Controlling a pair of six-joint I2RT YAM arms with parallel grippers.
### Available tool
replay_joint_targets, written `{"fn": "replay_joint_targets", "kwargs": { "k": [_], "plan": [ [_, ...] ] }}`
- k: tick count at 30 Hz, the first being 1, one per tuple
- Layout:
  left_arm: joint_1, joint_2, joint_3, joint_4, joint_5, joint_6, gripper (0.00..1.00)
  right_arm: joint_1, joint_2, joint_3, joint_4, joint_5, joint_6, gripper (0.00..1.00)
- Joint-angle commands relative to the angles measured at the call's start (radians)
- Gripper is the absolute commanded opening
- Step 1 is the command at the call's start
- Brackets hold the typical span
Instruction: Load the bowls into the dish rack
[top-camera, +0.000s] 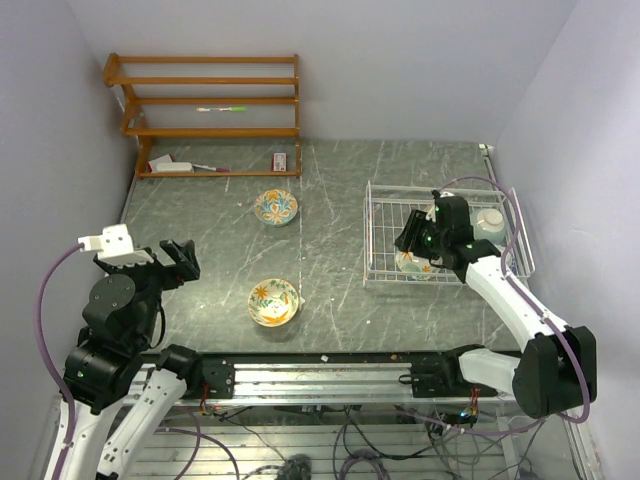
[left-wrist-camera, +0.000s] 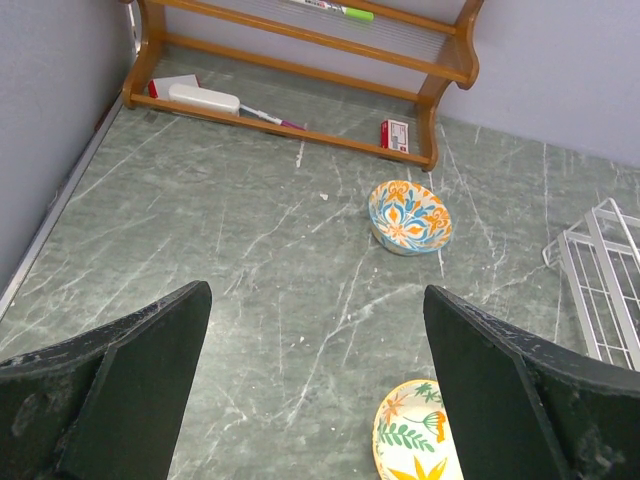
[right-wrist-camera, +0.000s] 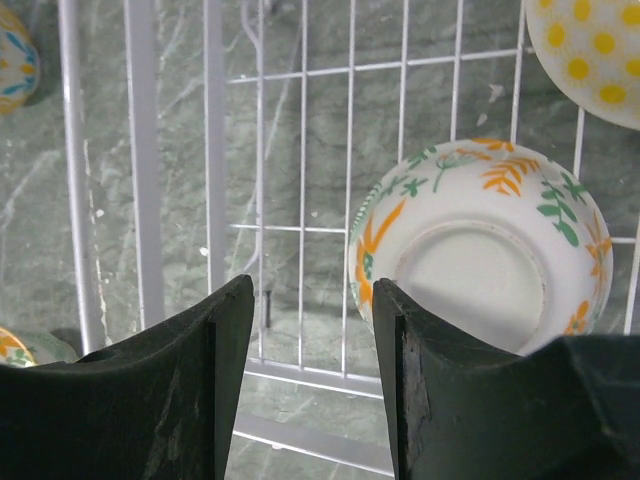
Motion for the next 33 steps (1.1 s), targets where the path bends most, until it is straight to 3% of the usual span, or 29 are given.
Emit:
{"fn": "replay_joint_targets", "kwargs": {
  "k": [1,22,33],
  "plan": [
    [0.007,-0.015,-0.007,0.011,-0.008,0.009,0.98,0.006,-0.015,-0.019,-0.027,0.044,-0.009,0.51],
    [0.007,-0.015,-0.03,0.026,-0.007,0.02,0.98,0.007,-0.065,-0.037,-0.161,0.519,0.034,0.52],
    [0.007,-0.011,-0.036,0.031,-0.006,0.028,0.98,0.006,-0.122,-0.03,-0.18,0.597,0.068,0.52]
  ]
}}
